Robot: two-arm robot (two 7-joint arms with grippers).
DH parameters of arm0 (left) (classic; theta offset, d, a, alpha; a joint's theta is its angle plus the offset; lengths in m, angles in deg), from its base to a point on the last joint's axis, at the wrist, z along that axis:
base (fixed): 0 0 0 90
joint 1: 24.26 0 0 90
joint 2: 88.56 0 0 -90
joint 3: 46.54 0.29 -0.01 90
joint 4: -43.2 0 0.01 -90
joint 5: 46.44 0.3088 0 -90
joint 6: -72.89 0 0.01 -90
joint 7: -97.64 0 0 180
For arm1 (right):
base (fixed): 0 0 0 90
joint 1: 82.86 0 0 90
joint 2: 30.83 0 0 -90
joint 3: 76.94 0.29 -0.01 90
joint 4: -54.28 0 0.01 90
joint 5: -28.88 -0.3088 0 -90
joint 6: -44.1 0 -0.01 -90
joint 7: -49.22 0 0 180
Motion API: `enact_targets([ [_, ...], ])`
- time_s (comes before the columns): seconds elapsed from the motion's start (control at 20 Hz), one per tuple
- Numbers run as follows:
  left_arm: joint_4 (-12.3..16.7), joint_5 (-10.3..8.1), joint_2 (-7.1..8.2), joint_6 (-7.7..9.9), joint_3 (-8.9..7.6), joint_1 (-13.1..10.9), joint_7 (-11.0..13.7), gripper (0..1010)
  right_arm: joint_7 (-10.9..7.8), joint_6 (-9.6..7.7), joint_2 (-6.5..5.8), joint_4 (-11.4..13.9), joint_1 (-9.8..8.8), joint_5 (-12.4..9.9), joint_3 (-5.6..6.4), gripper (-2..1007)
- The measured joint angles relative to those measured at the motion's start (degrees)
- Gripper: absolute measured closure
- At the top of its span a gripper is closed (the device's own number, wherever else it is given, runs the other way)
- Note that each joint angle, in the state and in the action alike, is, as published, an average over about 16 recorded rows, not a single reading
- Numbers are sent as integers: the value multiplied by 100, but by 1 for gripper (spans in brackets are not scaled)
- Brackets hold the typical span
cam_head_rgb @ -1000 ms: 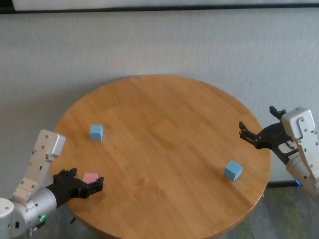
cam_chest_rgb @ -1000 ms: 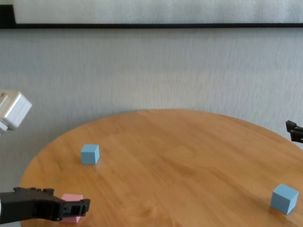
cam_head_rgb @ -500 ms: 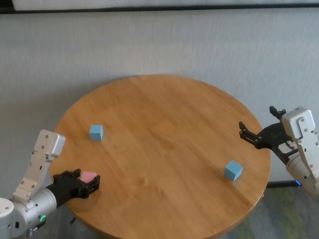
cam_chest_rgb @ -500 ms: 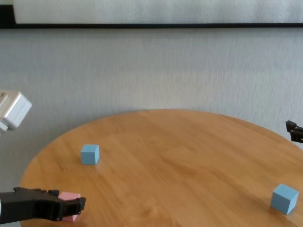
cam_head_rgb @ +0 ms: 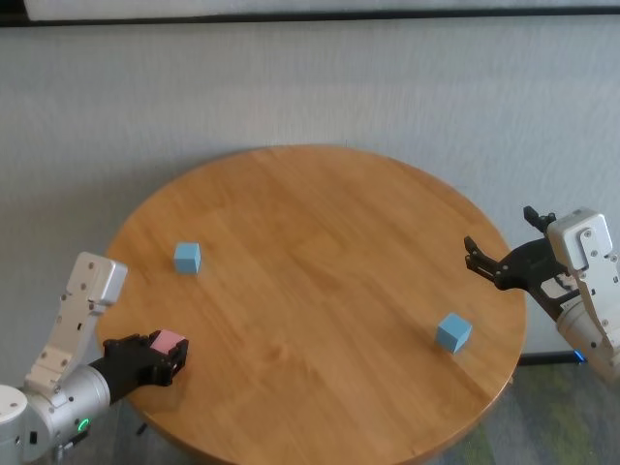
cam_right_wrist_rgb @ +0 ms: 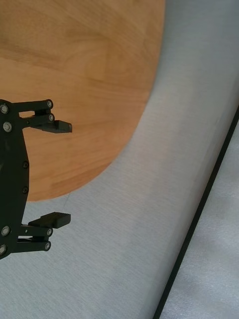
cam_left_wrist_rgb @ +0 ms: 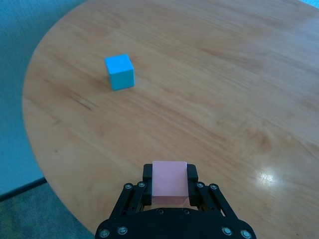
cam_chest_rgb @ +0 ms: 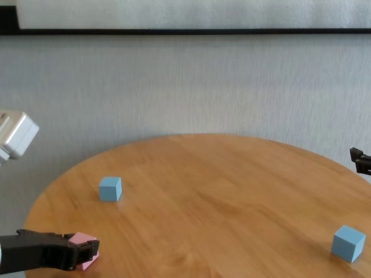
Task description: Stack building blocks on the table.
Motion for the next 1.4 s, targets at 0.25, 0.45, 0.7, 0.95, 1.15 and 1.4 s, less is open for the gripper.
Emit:
enact_targets([
  [0.25,1,-1,1,1,1,0,5,606,0,0,0,0,0,0,0,0],
  [0.45,2,1,1,-10,0,1,47,610,0,0,0,0,0,0,0,0],
  [0.7,16,14,9,-49,-7,8,167,610,0,0,0,0,0,0,0,0],
  [0.95,42,56,66,-136,-1,48,424,610,0,0,0,0,0,0,0,0],
  [1.15,40,117,145,-239,44,147,725,610,0,0,0,0,0,0,0,0],
  [1.4,-50,230,248,-414,215,420,1206,610,0,0,0,0,0,0,0,0],
])
